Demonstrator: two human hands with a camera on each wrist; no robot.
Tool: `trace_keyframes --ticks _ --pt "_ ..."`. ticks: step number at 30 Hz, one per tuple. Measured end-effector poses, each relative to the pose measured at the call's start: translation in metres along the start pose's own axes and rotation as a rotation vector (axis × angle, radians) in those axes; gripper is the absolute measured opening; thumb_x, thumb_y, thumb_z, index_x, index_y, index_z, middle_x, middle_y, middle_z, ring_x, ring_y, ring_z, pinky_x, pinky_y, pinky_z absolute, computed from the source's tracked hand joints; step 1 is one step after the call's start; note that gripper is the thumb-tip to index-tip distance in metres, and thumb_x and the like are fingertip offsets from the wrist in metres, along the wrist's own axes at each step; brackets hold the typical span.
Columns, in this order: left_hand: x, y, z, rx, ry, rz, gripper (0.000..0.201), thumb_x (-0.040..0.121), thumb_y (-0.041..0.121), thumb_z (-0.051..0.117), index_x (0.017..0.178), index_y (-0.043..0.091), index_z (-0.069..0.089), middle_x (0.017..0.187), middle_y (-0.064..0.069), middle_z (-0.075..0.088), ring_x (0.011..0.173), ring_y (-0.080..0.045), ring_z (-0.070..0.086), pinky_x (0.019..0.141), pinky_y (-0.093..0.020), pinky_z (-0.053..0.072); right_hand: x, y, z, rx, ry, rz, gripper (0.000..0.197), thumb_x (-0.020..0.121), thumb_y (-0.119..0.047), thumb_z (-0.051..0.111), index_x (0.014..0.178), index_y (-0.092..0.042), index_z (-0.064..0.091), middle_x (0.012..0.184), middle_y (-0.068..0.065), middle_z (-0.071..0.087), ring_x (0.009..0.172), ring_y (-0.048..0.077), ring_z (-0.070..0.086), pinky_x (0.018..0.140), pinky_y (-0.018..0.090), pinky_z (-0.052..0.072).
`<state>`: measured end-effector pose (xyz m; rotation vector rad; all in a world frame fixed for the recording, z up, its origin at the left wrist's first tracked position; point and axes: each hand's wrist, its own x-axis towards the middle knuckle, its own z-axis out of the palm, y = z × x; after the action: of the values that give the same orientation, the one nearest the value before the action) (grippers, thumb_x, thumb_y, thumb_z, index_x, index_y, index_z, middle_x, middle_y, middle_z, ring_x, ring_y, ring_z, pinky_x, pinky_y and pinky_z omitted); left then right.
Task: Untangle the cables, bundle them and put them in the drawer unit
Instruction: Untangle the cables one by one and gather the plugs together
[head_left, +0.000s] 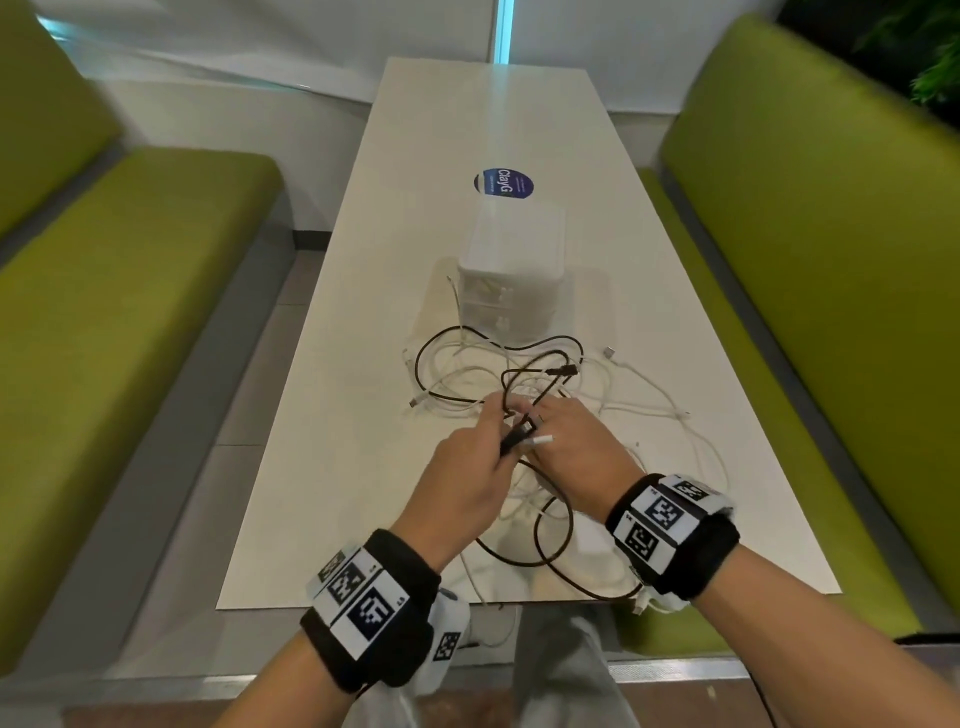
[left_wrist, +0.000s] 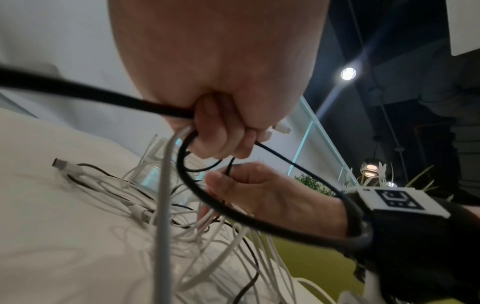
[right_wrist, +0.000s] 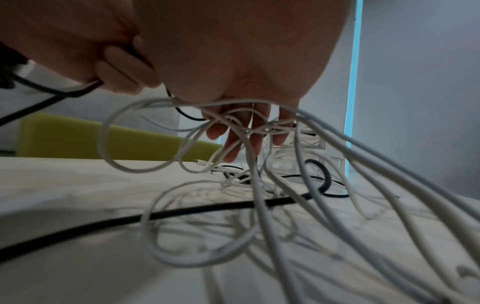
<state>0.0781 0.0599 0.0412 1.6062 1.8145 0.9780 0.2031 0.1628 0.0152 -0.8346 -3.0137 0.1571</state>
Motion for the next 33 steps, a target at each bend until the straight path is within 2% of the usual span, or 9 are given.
trace_keyframes --ticks 2,4,9,14,16,20,25,29,33 --pt "0.001 -0.001 0.003 0.009 0.009 -0.009 0.028 0.098 0.017 0.052 0.124 0.024 0.042 0.078 0.004 0.064 0.068 -0.016 0.062 0.058 -0.027 0.041 -0.004 -0.001 0.000 -0.034 0.096 -0.083 0.018 0.073 -0.012 0.061 0.088 -0.018 0.067 0.087 0.004 0.066 0.079 0.026 0.058 0.068 0.036 0.043" --pt "0.000 0.000 0.004 0.014 0.053 -0.011 0.026 0.098 0.015 0.052 0.120 0.024 0.042 0.069 0.011 0.058 0.060 -0.008 0.056 0.054 -0.020 0.036 -0.006 -0.003 -0.001 -0.015 0.185 -0.122 0.018 0.068 -0.011 0.068 0.083 -0.020 0.066 0.081 0.002 0.064 0.077 0.025 0.057 0.068 0.035 0.045" --pt "-0.002 -0.002 0.008 0.016 0.074 -0.042 0.040 0.096 0.011 0.052 0.130 0.025 0.035 0.084 0.005 0.068 0.070 -0.017 0.061 0.061 -0.032 0.045 -0.009 -0.007 -0.002 -0.035 0.183 -0.155 0.028 0.079 -0.025 0.041 0.085 -0.022 0.068 0.081 -0.002 0.062 0.083 0.021 0.056 0.073 0.035 0.047" --pt "0.002 -0.007 0.010 -0.011 0.099 -0.132 0.035 0.098 0.018 0.051 0.131 0.024 0.039 0.082 0.009 0.066 0.067 -0.007 0.058 0.054 -0.016 0.036 -0.005 -0.004 -0.001 -0.133 0.128 -0.124 0.018 0.080 -0.025 0.053 0.088 -0.020 0.068 0.086 -0.002 0.062 0.085 0.023 0.057 0.078 0.034 0.038" --pt "0.004 -0.009 0.008 0.035 0.106 -0.108 0.024 0.100 0.021 0.049 0.123 0.022 0.050 0.080 0.008 0.063 0.070 -0.014 0.060 0.054 -0.016 0.035 -0.004 -0.003 0.000 -0.136 0.143 -0.130 0.013 0.081 -0.023 0.058 0.087 -0.018 0.068 0.086 0.000 0.063 0.083 0.024 0.057 0.077 0.033 0.034" --pt "0.003 -0.009 0.001 0.065 0.250 -0.006 0.008 0.100 0.018 0.050 0.103 0.018 0.057 0.064 0.008 0.058 0.056 -0.008 0.052 0.052 -0.016 0.030 0.003 -0.002 0.000 0.038 0.133 -0.050 0.035 0.098 -0.037 0.037 0.097 -0.018 0.067 0.088 -0.002 0.069 0.084 0.022 0.058 0.077 0.036 0.043" --pt "0.004 0.005 -0.031 -0.355 0.475 0.030 0.020 0.101 0.023 0.046 0.085 0.020 0.056 0.061 0.015 0.053 0.056 -0.003 0.044 0.057 -0.018 0.036 0.008 0.009 -0.005 0.159 0.102 0.091 0.031 0.101 -0.034 0.045 0.088 -0.011 0.062 0.086 0.006 0.065 0.084 0.026 0.054 0.075 0.039 0.044" --pt "-0.003 0.018 -0.049 -0.706 0.573 0.056 0.020 0.098 0.026 0.045 0.083 0.017 0.053 0.055 0.017 0.047 0.050 -0.001 0.039 0.051 -0.013 0.033 0.015 0.017 -0.008 0.135 0.140 0.129 0.030 0.100 -0.032 0.047 0.090 -0.009 0.064 0.087 0.006 0.063 0.087 0.027 0.054 0.073 0.039 0.043" --pt "-0.002 0.016 -0.052 -0.681 0.591 0.034 0.020 0.101 0.027 0.042 0.088 0.016 0.053 0.054 0.017 0.045 0.049 -0.003 0.034 0.047 -0.013 0.029 0.012 0.022 -0.006 0.198 0.140 0.139 0.024 0.100 -0.027 0.048 0.095 -0.011 0.065 0.089 0.005 0.063 0.087 0.029 0.056 0.075 0.041 0.044"
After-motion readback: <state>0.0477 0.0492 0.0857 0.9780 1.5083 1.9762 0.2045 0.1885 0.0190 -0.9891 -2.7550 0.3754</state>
